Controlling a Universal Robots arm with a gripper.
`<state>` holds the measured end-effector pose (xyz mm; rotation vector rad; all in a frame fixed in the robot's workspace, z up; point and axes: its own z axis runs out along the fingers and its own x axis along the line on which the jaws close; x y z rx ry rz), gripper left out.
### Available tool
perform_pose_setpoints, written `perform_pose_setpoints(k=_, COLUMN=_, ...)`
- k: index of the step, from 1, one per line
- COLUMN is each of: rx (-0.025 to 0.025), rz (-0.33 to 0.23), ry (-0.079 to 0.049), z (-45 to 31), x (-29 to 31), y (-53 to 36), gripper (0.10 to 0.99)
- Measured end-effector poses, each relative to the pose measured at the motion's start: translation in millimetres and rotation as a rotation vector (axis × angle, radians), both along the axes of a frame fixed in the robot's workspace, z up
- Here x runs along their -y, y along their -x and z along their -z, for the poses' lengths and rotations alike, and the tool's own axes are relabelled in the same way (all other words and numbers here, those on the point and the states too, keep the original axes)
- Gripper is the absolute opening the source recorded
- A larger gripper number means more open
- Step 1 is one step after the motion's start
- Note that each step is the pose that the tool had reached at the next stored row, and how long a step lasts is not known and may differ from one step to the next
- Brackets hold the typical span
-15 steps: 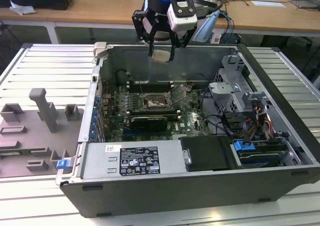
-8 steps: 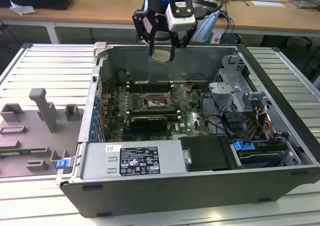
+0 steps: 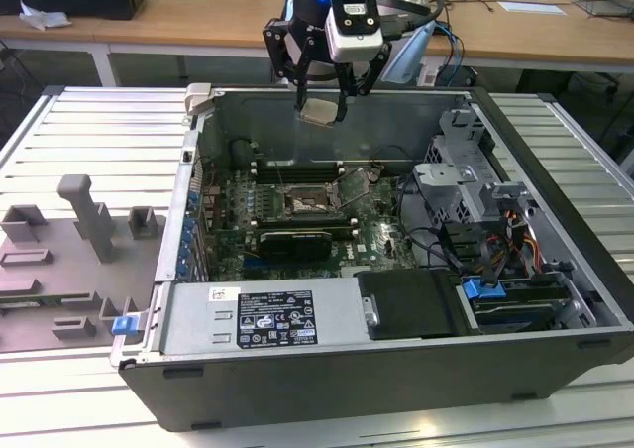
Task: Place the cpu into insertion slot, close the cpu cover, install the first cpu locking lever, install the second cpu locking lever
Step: 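Place the cpu into insertion slot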
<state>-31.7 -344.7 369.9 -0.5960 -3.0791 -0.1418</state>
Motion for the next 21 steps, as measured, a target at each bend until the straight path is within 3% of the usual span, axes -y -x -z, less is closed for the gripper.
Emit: perform_pose_setpoints(k=21, rx=0.0001, rz=0.135, ry=0.000, z=0.9, x=0.0, y=0.0, gripper=0.541)
